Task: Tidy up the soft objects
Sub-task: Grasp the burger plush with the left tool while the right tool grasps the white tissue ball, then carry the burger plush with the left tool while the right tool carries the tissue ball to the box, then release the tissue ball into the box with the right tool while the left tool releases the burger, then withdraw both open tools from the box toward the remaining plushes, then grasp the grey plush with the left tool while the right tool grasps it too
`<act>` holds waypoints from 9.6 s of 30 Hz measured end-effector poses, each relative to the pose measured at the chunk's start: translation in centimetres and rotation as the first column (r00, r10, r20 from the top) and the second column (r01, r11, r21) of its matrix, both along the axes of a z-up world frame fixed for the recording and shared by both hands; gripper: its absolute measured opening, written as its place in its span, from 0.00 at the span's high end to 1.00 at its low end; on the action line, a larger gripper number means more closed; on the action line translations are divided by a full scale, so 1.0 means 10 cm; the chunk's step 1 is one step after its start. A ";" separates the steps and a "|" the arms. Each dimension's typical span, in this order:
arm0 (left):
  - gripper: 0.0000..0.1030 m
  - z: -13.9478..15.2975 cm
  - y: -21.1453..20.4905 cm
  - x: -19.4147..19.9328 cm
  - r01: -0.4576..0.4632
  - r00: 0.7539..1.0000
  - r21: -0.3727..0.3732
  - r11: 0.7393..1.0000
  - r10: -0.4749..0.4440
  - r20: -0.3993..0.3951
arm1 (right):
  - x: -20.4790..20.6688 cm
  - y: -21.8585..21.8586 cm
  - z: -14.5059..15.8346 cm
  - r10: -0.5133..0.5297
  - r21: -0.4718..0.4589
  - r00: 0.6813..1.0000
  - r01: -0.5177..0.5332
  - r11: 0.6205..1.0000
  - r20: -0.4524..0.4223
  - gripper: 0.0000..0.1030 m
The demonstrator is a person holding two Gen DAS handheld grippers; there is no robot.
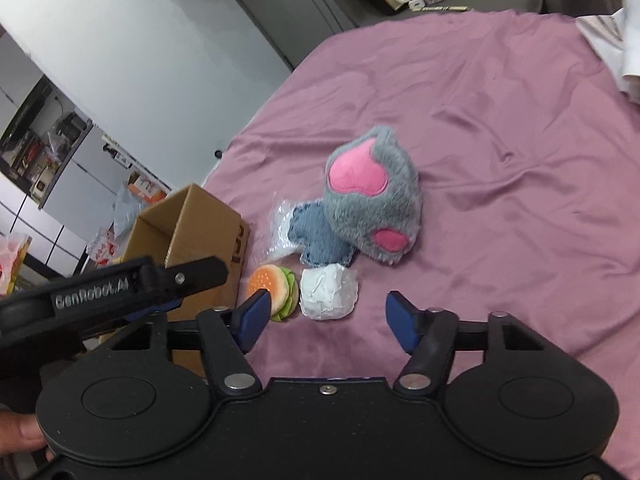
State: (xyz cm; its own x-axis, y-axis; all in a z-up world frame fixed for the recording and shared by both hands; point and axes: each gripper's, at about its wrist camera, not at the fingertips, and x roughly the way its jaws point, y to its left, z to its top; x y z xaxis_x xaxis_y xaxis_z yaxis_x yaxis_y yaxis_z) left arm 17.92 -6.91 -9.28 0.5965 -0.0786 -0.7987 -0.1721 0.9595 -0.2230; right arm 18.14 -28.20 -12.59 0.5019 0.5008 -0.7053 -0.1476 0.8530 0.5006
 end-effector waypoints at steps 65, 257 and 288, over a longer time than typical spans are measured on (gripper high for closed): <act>0.97 -0.47 0.16 0.24 -0.143 0.986 -0.150 0.978 0.128 -0.108 | 0.11 0.17 -0.19 0.078 -0.053 0.997 -0.078 0.996 -0.008 0.84; 0.04 0.08 0.11 0.42 0.022 0.997 -0.044 0.999 -0.019 0.069 | 0.46 0.04 -0.11 -0.078 -0.076 0.980 0.093 0.993 0.181 0.54; 0.49 -0.27 -0.53 0.84 0.139 0.990 -0.140 0.980 -0.139 0.011 | 0.52 -0.48 -0.18 -0.306 -0.078 0.950 0.311 0.947 0.071 0.87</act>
